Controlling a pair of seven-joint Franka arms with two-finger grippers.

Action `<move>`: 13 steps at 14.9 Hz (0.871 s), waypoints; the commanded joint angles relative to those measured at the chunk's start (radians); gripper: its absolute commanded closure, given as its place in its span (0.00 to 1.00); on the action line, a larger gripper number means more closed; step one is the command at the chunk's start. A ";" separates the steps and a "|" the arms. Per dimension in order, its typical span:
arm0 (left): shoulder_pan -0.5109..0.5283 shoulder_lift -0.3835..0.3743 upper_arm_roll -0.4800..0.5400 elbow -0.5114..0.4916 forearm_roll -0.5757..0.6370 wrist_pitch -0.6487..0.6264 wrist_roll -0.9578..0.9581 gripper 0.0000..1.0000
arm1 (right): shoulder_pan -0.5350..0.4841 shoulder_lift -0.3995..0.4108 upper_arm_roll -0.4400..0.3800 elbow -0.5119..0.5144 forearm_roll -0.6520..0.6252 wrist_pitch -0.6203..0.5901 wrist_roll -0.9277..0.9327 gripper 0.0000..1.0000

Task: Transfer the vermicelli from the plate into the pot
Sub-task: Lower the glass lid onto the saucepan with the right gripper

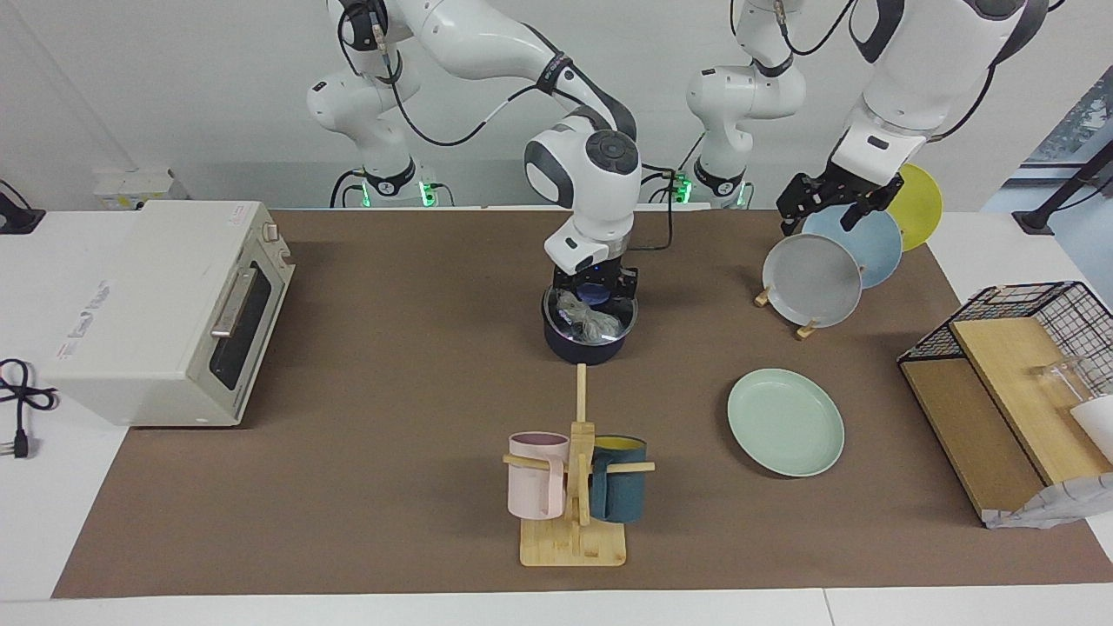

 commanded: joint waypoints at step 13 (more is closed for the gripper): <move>0.010 -0.017 -0.006 -0.014 -0.014 -0.002 -0.003 0.00 | -0.003 -0.027 0.003 -0.027 0.013 -0.022 0.017 0.46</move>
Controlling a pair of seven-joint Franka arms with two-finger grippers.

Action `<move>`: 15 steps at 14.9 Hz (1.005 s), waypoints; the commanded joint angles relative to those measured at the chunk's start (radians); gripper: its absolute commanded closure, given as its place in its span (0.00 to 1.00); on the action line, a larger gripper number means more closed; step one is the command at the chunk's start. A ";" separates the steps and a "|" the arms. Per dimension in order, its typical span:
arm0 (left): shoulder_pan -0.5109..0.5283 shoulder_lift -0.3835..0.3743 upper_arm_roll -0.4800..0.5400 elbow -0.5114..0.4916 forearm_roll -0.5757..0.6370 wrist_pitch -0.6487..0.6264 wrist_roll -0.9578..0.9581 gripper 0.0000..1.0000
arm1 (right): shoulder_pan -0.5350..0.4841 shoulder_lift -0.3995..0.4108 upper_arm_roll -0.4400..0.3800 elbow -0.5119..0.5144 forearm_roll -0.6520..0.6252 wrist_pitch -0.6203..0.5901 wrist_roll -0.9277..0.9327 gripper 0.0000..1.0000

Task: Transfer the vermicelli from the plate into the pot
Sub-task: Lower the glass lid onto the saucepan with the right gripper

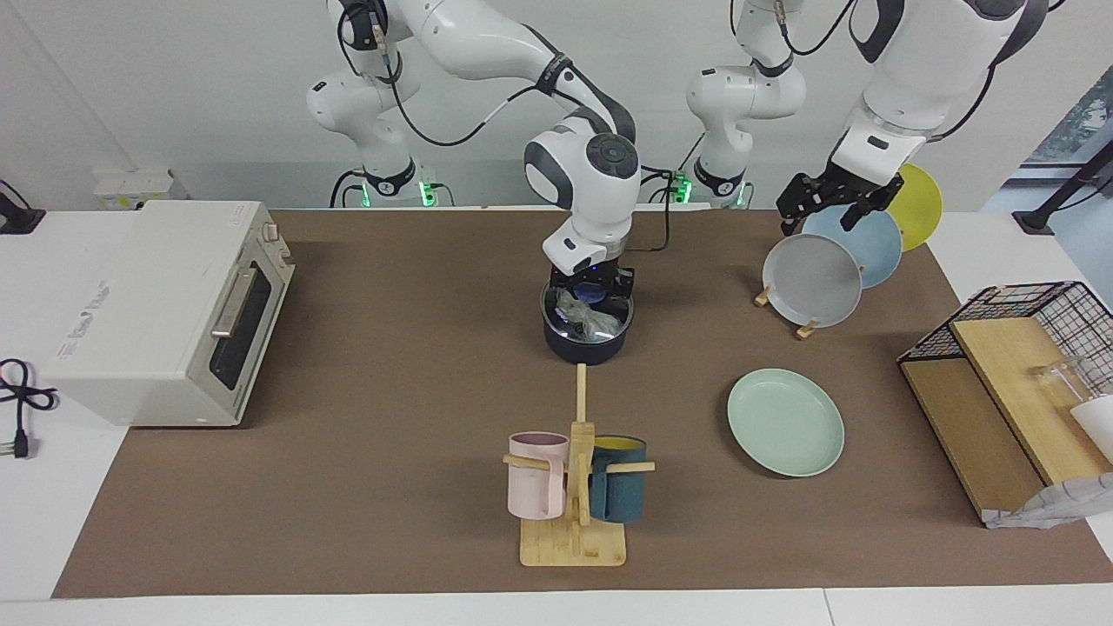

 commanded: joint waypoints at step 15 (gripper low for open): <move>0.010 -0.017 -0.006 -0.014 -0.014 -0.002 -0.003 0.00 | -0.025 -0.022 0.002 -0.003 0.071 0.055 0.027 0.00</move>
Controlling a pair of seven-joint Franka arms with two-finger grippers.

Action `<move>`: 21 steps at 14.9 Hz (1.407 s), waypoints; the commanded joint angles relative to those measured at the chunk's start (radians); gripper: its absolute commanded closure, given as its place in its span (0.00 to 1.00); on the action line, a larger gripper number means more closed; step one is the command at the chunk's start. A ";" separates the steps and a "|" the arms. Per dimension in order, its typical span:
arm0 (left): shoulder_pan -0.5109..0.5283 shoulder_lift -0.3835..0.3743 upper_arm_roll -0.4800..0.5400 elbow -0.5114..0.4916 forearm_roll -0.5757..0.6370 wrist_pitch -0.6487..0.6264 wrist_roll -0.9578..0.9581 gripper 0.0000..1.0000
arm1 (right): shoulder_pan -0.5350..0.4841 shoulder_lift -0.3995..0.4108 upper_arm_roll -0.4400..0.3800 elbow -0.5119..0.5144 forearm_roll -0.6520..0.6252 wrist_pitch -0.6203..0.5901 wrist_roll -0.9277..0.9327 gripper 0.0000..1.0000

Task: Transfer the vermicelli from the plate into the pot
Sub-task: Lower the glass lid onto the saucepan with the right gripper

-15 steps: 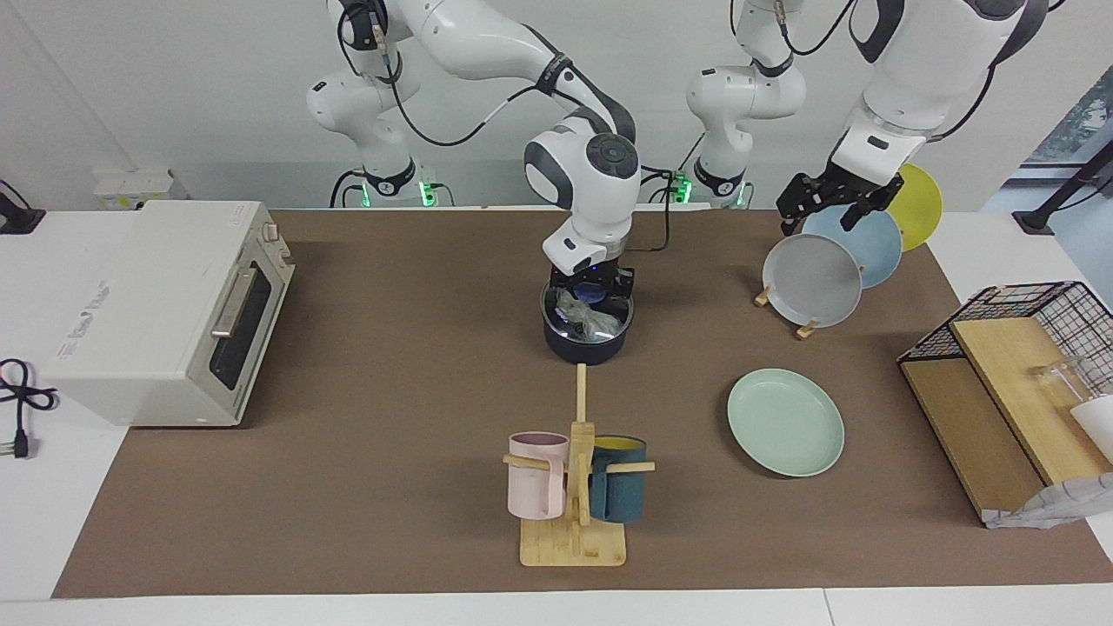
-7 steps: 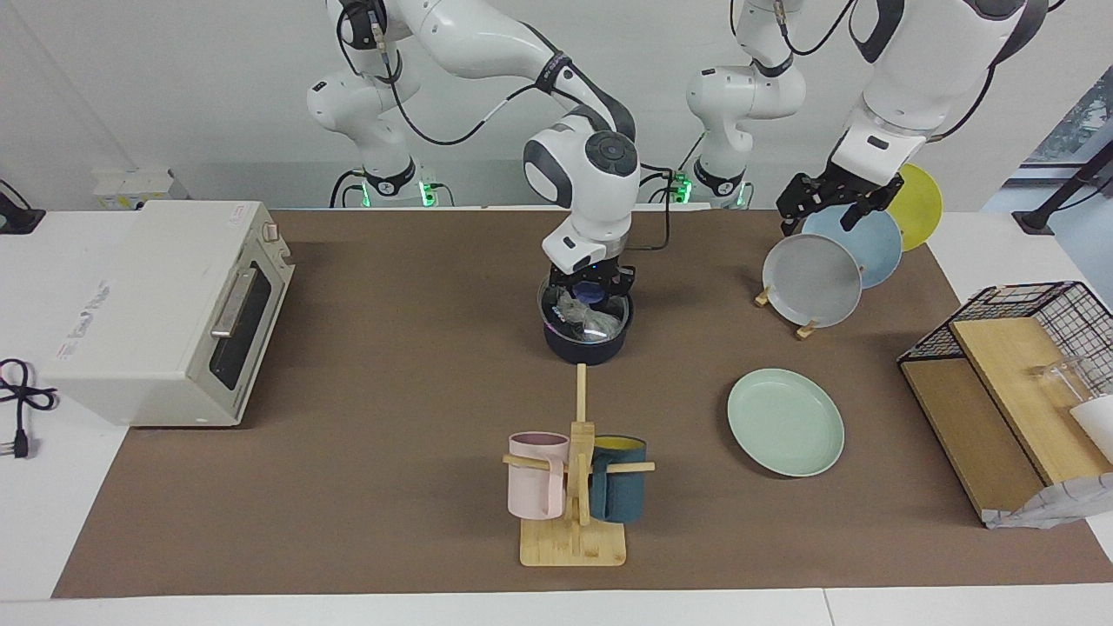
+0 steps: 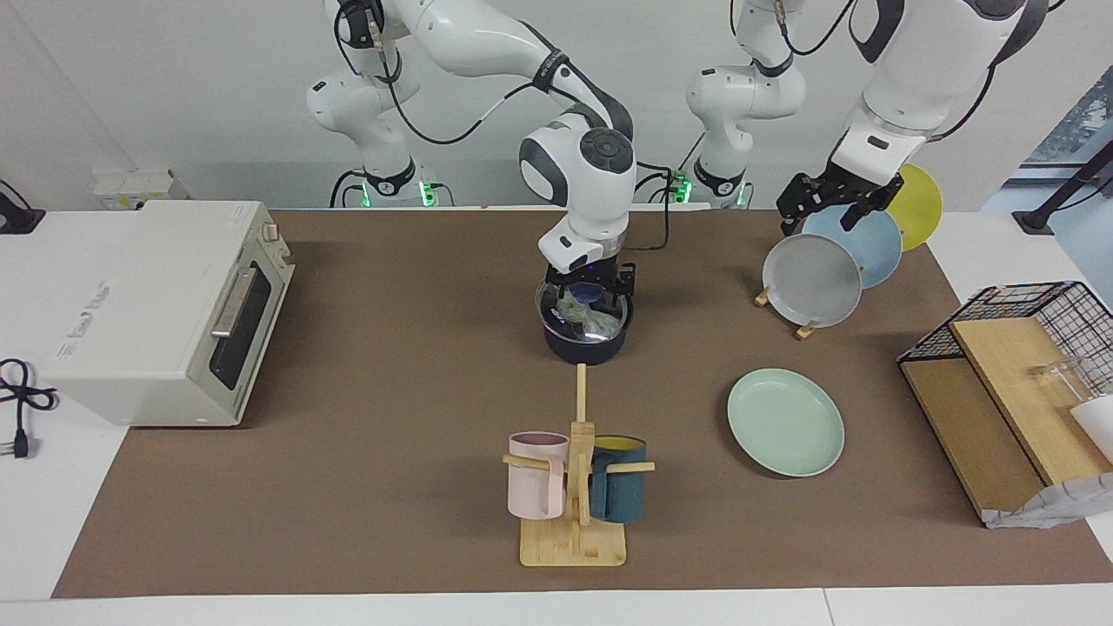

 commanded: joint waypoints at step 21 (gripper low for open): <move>0.010 -0.017 -0.006 -0.014 -0.014 -0.002 -0.003 0.00 | -0.064 -0.015 0.007 -0.068 0.079 0.161 0.038 0.00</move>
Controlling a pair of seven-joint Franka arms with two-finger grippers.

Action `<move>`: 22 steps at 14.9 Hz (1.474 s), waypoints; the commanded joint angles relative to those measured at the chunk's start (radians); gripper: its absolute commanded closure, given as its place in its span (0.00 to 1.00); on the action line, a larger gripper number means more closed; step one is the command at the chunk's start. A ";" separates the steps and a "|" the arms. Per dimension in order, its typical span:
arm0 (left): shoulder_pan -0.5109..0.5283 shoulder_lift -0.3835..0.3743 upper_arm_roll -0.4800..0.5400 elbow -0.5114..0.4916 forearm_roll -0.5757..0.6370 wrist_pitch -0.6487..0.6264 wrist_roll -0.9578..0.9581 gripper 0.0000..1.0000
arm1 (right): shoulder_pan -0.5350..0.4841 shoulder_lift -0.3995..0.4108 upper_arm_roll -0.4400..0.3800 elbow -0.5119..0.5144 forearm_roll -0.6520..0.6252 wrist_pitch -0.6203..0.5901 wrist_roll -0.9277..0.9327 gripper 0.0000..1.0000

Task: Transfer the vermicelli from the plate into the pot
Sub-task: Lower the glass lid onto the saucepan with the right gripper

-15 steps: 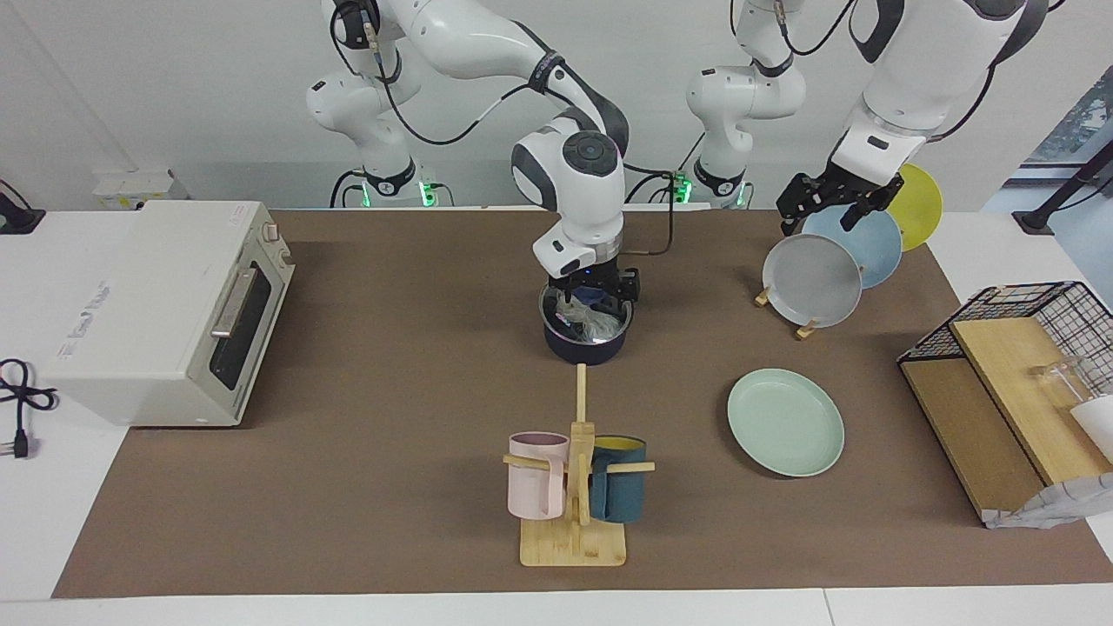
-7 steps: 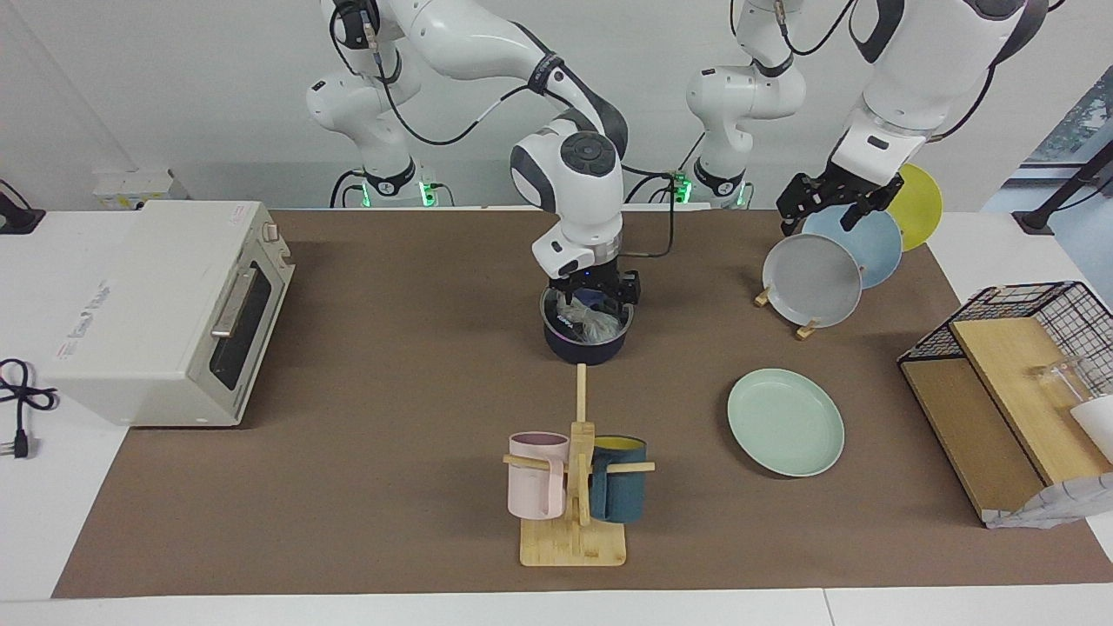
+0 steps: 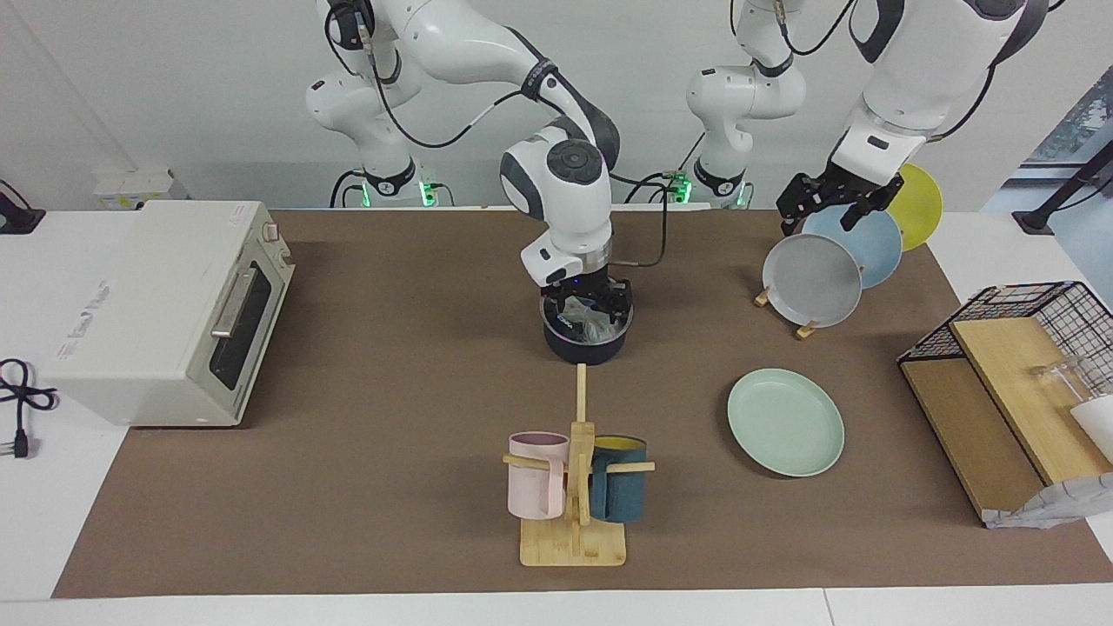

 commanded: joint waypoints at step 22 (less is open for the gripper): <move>0.010 -0.017 -0.006 -0.014 -0.014 -0.002 -0.003 0.00 | 0.039 -0.026 0.008 -0.019 -0.054 -0.030 -0.071 0.00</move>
